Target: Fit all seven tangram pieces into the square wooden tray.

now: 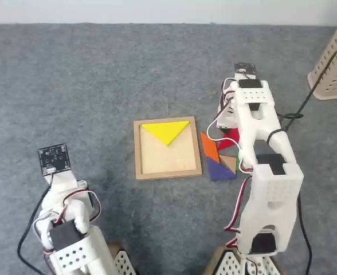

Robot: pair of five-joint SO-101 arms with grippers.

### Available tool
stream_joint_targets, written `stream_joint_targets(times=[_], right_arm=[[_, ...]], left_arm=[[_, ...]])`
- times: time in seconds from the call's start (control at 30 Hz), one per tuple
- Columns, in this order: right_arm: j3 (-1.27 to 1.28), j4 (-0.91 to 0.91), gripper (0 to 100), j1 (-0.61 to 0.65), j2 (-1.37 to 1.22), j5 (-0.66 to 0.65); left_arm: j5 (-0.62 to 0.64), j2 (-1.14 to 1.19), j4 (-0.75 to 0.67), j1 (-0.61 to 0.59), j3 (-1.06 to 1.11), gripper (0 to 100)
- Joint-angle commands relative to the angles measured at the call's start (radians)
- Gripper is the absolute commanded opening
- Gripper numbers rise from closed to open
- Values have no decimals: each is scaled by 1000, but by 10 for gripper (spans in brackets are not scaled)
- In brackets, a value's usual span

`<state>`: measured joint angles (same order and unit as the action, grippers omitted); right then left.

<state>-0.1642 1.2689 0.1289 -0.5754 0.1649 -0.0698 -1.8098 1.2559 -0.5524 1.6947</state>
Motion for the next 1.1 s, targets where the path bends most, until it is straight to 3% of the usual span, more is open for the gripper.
stream_joint_targets(times=[0.0,0.5,0.8,1.07], right_arm=[[-21,12,282,44,-35,-49],[-193,163,245,36,-159,-69],[-189,142,266,-30,-41,12],[-3,24,265,-42,154,26]], left_arm=[[9,-3,3,2,-8,13],[9,-3,3,2,-8,13],[9,-3,3,2,-8,13],[9,-3,3,2,-8,13]])
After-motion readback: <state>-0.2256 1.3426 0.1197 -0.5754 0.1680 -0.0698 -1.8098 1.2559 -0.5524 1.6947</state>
